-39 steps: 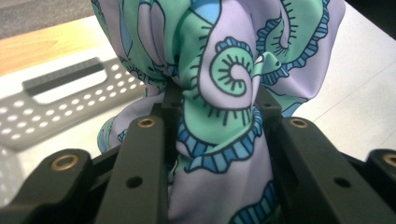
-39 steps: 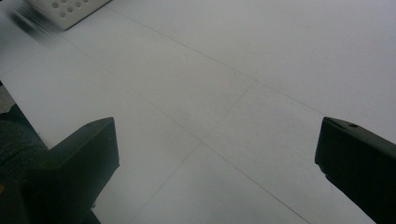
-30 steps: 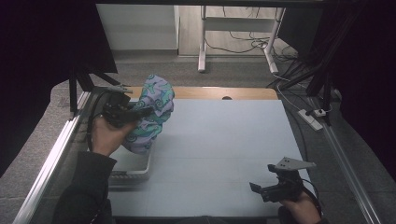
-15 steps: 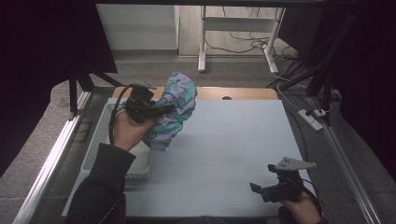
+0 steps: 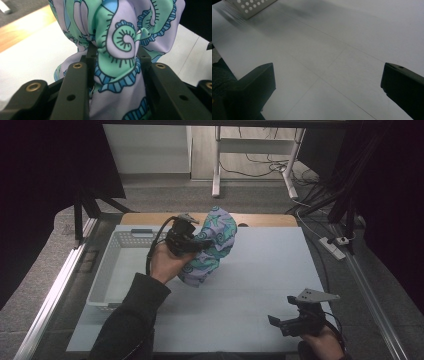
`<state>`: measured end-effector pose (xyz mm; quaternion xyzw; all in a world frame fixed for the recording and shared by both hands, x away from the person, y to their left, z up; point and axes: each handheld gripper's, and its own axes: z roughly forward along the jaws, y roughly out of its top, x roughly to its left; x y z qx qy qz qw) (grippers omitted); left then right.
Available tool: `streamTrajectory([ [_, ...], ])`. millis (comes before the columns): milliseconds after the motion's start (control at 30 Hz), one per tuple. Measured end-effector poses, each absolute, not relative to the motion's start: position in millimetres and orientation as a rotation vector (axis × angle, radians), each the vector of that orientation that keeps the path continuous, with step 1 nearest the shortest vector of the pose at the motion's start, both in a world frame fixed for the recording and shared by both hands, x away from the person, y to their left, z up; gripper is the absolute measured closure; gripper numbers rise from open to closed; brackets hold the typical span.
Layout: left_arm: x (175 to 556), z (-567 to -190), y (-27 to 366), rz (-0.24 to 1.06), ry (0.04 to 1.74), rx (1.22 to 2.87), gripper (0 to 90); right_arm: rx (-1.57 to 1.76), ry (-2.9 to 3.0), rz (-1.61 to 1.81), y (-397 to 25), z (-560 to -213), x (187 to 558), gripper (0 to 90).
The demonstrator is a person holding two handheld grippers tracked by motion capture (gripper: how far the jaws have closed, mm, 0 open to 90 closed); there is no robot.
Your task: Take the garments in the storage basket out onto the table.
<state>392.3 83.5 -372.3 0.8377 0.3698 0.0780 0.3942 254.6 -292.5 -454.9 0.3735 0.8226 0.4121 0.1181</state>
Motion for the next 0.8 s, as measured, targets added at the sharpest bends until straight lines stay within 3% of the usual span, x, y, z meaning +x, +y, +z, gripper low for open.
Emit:
streamTrajectory([
  [267,401.9,-403.4,51.8,0.176,0.925,2.183,65.7,1.098,2.403,1.225,-294.2,-454.8,254.8,0.0],
  [800,413.8,-457.9,24.0,0.15,0.949,2.261,64.0,1.077,2.418,1.215,-292.6,-455.1,254.2,0.0],
])
